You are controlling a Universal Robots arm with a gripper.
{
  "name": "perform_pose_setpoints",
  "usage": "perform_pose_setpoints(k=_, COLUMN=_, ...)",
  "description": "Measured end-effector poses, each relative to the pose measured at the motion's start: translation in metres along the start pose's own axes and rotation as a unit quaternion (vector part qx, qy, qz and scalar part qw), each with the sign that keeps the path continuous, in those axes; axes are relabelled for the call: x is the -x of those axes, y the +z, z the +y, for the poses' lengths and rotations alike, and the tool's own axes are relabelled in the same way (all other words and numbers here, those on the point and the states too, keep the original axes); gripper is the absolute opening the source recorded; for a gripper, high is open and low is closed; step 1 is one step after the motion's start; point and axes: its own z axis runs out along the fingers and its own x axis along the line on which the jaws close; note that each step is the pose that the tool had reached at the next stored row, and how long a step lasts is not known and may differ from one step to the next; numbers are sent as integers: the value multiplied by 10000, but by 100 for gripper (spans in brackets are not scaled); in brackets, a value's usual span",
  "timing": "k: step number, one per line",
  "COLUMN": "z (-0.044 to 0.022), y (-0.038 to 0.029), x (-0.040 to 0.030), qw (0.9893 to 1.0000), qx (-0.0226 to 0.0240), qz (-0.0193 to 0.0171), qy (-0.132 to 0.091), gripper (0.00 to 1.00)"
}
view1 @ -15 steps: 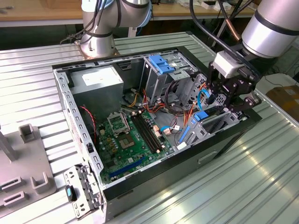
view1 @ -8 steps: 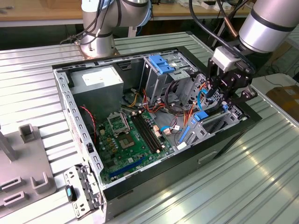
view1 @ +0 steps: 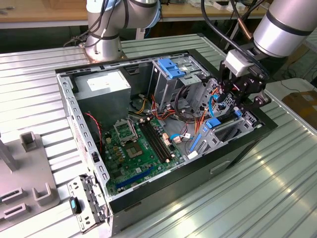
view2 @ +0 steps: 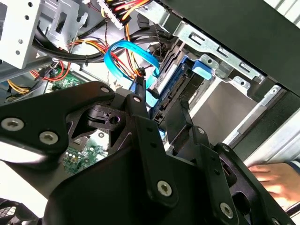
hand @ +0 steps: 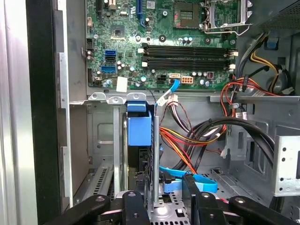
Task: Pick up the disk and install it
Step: 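Insert the first disk wire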
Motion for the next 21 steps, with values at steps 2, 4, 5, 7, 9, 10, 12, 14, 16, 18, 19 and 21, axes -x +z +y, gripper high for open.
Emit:
perform_pose_setpoints(k=2, z=0, y=-3, x=0, qw=10000, qx=-1, qz=-77, qy=12, gripper=44)
perform_pose_setpoints(k=4, z=-1, y=-8, x=1, qw=9999, qx=-4, qz=-140, qy=42, gripper=44)
perform_pose_setpoints(k=5, z=-1, y=-10, x=1, qw=9999, qx=-5, qz=-145, qy=59, gripper=44)
perform_pose_setpoints(k=7, z=-1, y=-10, x=1, qw=9999, qx=-6, qz=-147, qy=73, gripper=44)
perform_pose_setpoints(k=9, z=-1, y=-11, x=1, qw=9999, qx=-6, qz=-149, qy=74, gripper=44)
perform_pose_setpoints(k=10, z=-1, y=-10, x=1, qw=9999, qx=-6, qz=-150, qy=74, gripper=44)
perform_pose_setpoints(k=12, z=-1, y=-11, x=1, qw=9999, qx=-6, qz=-153, qy=74, gripper=44)
perform_pose_setpoints(k=14, z=-1, y=-10, x=1, qw=9999, qx=-6, qz=-156, qy=74, gripper=36)
perform_pose_setpoints(k=16, z=-1, y=-10, x=1, qw=9998, qx=-6, qz=-160, qy=75, gripper=18)
perform_pose_setpoints(k=18, z=-1, y=-11, x=1, qw=9998, qx=-6, qz=-162, qy=75, gripper=18)
perform_pose_setpoints(k=19, z=-1, y=-10, x=1, qw=9998, qx=-6, qz=-163, qy=75, gripper=16)
perform_pose_setpoints(k=21, z=-1, y=-10, x=1, qw=9998, qx=-6, qz=-167, qy=75, gripper=16)
